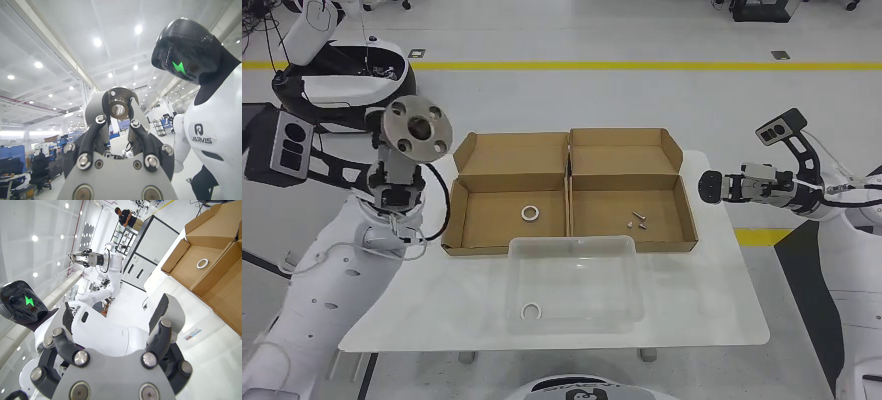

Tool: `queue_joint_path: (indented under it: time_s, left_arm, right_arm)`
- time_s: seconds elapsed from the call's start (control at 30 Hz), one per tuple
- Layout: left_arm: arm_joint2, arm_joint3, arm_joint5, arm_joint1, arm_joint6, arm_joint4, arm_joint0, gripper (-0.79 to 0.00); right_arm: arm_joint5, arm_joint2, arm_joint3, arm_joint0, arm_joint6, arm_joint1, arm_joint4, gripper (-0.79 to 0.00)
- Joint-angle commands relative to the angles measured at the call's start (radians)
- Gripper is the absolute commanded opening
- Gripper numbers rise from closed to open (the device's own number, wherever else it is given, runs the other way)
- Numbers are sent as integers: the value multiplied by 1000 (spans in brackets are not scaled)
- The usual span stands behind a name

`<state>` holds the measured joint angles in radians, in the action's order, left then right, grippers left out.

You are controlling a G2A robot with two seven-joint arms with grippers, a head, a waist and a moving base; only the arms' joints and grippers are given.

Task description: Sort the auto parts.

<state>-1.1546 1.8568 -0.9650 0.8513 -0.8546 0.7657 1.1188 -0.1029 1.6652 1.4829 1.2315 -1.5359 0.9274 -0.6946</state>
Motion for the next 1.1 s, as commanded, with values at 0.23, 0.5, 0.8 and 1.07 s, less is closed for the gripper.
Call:
queue_joint_path:
  time_s: [0.23, 0.5, 0.8, 1.07]
  left_arm:
    - [-32, 6, -46, 18, 46, 142, 15, -785]
    - [-49, 64, -46, 49, 45, 3, 35, -785]
    - [-89, 85, -47, 104, 47, -128, 55, -785]
    - [-81, 63, -47, 130, 47, -32, 59, -785]
  right_arm:
    - [0, 0, 0, 0, 0, 0, 0, 0]
    - [0, 0, 0, 0, 0, 0, 0, 0]
    - [0, 0, 0, 0, 0, 0, 0, 0]
    - [0, 0, 0, 0, 0, 0, 0, 0]
